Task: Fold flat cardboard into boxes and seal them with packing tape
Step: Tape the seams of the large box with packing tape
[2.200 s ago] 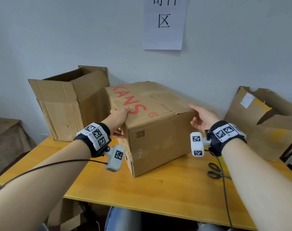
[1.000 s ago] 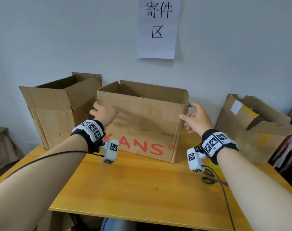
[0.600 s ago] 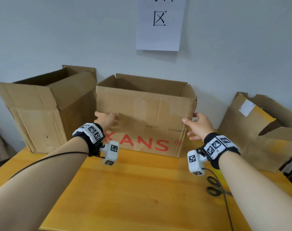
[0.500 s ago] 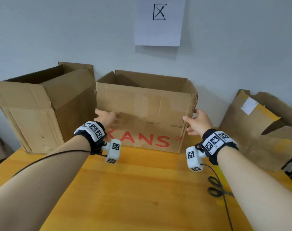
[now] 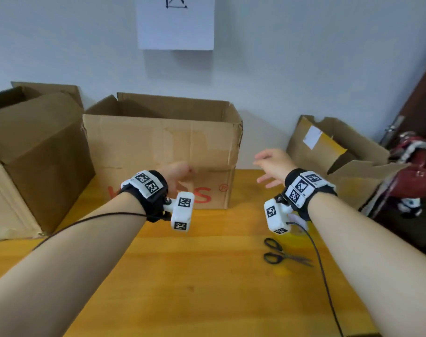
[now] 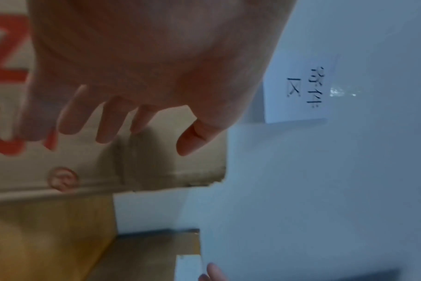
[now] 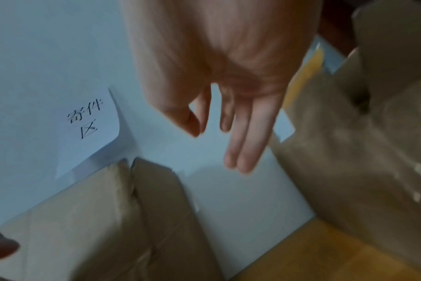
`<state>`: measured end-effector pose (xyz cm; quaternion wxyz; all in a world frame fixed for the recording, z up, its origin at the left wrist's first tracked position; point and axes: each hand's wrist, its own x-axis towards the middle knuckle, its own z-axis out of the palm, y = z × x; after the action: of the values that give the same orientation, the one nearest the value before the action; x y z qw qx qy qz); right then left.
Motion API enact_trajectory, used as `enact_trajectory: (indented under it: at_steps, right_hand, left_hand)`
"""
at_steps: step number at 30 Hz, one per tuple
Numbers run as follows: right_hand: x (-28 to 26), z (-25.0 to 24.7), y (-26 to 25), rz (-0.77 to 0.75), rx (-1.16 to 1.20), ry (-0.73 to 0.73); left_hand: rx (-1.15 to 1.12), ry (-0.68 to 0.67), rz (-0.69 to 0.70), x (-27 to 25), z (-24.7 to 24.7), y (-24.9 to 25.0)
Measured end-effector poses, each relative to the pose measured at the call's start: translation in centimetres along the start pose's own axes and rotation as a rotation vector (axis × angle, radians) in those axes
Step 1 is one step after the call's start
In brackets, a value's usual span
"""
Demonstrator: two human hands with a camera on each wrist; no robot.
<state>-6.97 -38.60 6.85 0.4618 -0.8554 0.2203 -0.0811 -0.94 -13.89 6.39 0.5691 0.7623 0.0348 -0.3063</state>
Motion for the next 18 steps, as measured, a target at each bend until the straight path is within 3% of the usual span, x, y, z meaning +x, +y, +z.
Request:
enact_trajectory:
  at_steps: [8,10,12,18]
  right_hand:
    - [-2.1,-9.2,0.9,-0.173,-0.194,0.570]
    - [-2.3,-10.8,1.5,-0.075,-0.248,0.567]
    - [-2.0,-11.8,2.4,0.029,-0.220,0.473]
    - [-1.8,-12.9,4.3,0.186,-0.166,0.295]
  left_hand:
    - [-0.007,-0.127,0.059,-3.0,4.9,6.5]
    - [-0.011,-0.120,0.070,-3.4,5.9,7.1]
    - [0.002,-0.109,0.106,-3.3,6.6,7.4]
    - [0.017,-0.066,0.109,-3.4,7.5,7.6]
